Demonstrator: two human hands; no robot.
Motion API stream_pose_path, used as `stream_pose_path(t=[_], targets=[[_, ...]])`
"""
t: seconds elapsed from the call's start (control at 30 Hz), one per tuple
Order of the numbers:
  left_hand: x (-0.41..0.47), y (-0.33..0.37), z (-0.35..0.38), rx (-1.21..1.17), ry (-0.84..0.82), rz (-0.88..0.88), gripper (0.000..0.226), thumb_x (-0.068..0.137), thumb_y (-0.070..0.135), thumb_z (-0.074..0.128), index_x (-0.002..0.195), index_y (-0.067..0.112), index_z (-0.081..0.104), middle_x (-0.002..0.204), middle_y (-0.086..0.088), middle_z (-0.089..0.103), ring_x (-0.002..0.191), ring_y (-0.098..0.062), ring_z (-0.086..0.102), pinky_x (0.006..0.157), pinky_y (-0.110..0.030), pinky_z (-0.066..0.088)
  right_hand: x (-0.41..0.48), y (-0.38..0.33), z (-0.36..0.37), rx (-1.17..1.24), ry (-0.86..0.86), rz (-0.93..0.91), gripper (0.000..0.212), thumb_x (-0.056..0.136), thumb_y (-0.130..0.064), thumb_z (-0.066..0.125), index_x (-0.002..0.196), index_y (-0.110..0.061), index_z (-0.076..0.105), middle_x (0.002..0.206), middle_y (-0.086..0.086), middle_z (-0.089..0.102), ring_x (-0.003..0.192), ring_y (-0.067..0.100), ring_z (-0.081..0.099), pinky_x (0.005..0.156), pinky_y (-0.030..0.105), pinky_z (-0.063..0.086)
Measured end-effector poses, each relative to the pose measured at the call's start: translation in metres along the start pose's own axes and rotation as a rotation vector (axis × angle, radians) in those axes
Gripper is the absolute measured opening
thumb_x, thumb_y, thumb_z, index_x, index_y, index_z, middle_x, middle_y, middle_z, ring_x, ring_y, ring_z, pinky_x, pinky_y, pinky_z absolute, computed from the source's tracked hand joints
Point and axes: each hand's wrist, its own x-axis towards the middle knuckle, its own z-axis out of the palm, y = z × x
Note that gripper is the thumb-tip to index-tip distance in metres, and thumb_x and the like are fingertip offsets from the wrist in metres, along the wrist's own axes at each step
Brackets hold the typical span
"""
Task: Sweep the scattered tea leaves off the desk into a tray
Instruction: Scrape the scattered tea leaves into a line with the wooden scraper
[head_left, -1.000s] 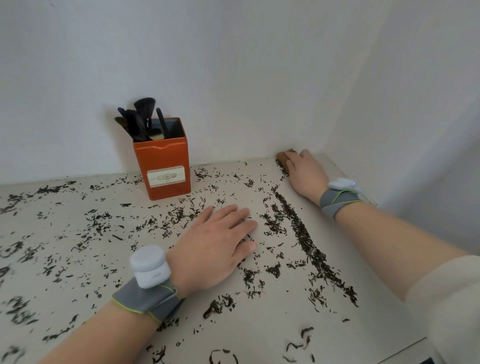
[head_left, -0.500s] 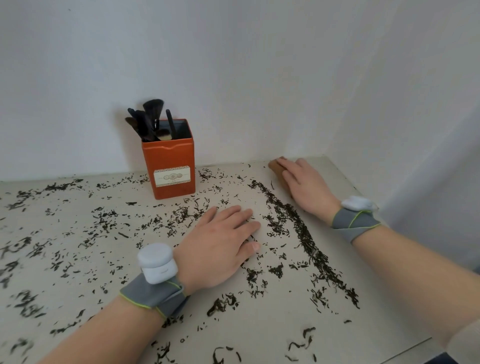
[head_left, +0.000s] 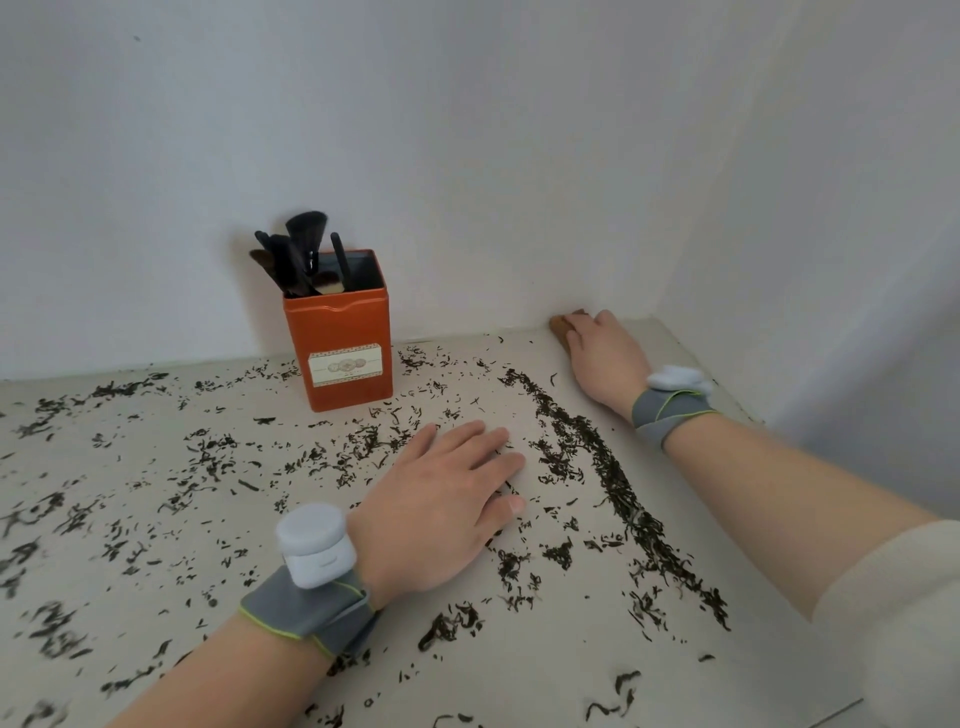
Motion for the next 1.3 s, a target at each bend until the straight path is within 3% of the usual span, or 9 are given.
stream_pose_path(t=[0.43,0.6,0.73,0.9,1.3], targets=[[0.001,0.000,0.000,0.006,0.004,0.004,0.056,0.106,0.059,0.019,0.158,0.040,0.026,0.170,0.014,0.015,0.158,-0.010,0.002,0.128,-0.048,0.005,-0.017,-0.069,0.010,0.064,-0.095,-0.241,0.042,0.109,-0.029,0.034,0.147,-0.019,0.049,0.120,0.012,0.050,0.101,0.036,0.059,0.085,0.039,0.047],[0.001,0.000,0.001,0.010,0.003,0.001,0.056,0.106,0.060,0.019,0.159,0.040,0.026,0.170,0.015,0.015,0.158,-0.010,0.002,0.128,-0.048,0.005,-0.013,-0.052,-0.012,0.191,-0.031,-0.170,0.042,0.108,-0.027,0.034,0.146,-0.023,0.051,0.108,0.010,0.050,0.100,0.034,0.056,0.085,0.036,0.042],[0.001,0.000,0.001,0.005,-0.003,-0.002,0.056,0.106,0.060,0.019,0.159,0.041,0.025,0.171,0.016,0.014,0.158,-0.009,0.001,0.128,-0.048,0.005,-0.005,-0.006,-0.034,0.144,0.025,-0.068,0.041,0.107,-0.026,0.035,0.143,-0.024,0.055,0.110,0.016,0.057,0.100,0.035,0.058,0.078,0.032,0.036],[0.001,0.000,0.001,0.007,0.006,0.000,0.057,0.106,0.060,0.019,0.159,0.040,0.025,0.171,0.015,0.014,0.158,-0.010,0.002,0.129,-0.048,0.004,-0.018,0.042,-0.029,0.057,-0.031,0.052,0.041,0.107,-0.029,0.037,0.143,-0.018,0.055,0.122,0.022,0.061,0.113,0.040,0.058,0.092,0.039,0.044],[0.002,0.000,0.003,0.009,0.003,-0.004,0.057,0.106,0.060,0.020,0.159,0.040,0.025,0.171,0.015,0.015,0.158,-0.010,0.002,0.128,-0.049,0.005,-0.038,-0.031,0.003,0.012,-0.052,-0.174,0.045,0.108,-0.035,0.032,0.144,-0.016,0.050,0.123,0.015,0.061,0.108,0.037,0.058,0.087,0.039,0.045]])
